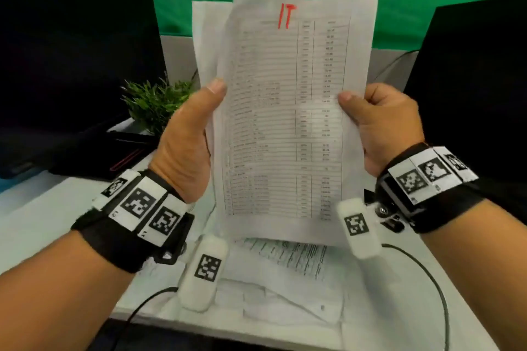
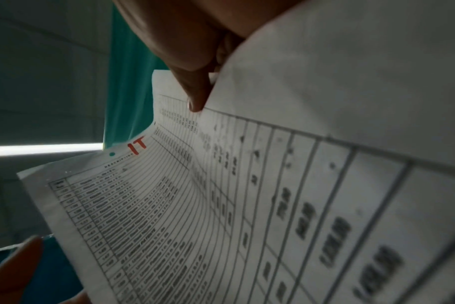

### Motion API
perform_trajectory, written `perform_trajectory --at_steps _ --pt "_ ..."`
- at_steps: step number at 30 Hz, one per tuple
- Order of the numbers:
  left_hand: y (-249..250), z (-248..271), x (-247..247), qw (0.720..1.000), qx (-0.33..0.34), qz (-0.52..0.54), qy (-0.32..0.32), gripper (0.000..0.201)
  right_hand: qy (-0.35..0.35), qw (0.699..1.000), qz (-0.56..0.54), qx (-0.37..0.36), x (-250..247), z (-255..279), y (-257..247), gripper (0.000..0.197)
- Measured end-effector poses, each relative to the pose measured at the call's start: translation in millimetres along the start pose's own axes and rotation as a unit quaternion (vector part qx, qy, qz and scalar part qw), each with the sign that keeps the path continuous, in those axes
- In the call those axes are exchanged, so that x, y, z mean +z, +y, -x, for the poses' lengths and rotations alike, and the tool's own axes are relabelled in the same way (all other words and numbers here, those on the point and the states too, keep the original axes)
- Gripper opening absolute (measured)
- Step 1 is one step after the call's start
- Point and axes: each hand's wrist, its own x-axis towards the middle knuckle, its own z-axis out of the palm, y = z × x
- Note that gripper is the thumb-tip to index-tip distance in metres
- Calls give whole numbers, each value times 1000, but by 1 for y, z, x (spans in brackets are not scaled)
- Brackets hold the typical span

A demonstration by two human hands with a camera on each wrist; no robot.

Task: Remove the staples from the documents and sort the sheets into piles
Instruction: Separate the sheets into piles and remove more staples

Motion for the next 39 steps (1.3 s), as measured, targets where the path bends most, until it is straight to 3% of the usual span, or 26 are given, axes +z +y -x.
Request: perform_trajectory --at_steps 2,5,9,11,15,19,25,29,37,39 --pt "-9 -2 -1 998 9 -62 30 39 8 999 9 -29 2 3 2 10" --pt "-17 -11 4 980 26 -151 129 40 12 997 5 -71 8 9 5 7" --pt "-15 -20 10 971 15 -156 183 27 -31 995 26 -87 8 17 12 19" --pt "-21 -17 5 971 -19 -156 183 24 -61 996 37 -59 4 26 22 27" --pt "-41 3 -4 970 -93 -165 152 29 -79 995 47 22 0 46 50 27" --pt "-38 3 -7 972 -74 -180 134 29 -82 996 24 33 2 39 52 25" --pt "-40 4 -15 966 -104 -204 123 26 -87 993 34 72 3 38 56 27" --pt "-45 2 -14 965 -96 -200 139 26 -83 993 28 79 2 35 55 29" --pt "-40 -4 -16 964 -77 -207 145 25 -130 987 19 91 2 30 35 36" --pt "-31 -8 -20 962 -49 -224 146 23 -189 977 20 95 -5 24 21 38"
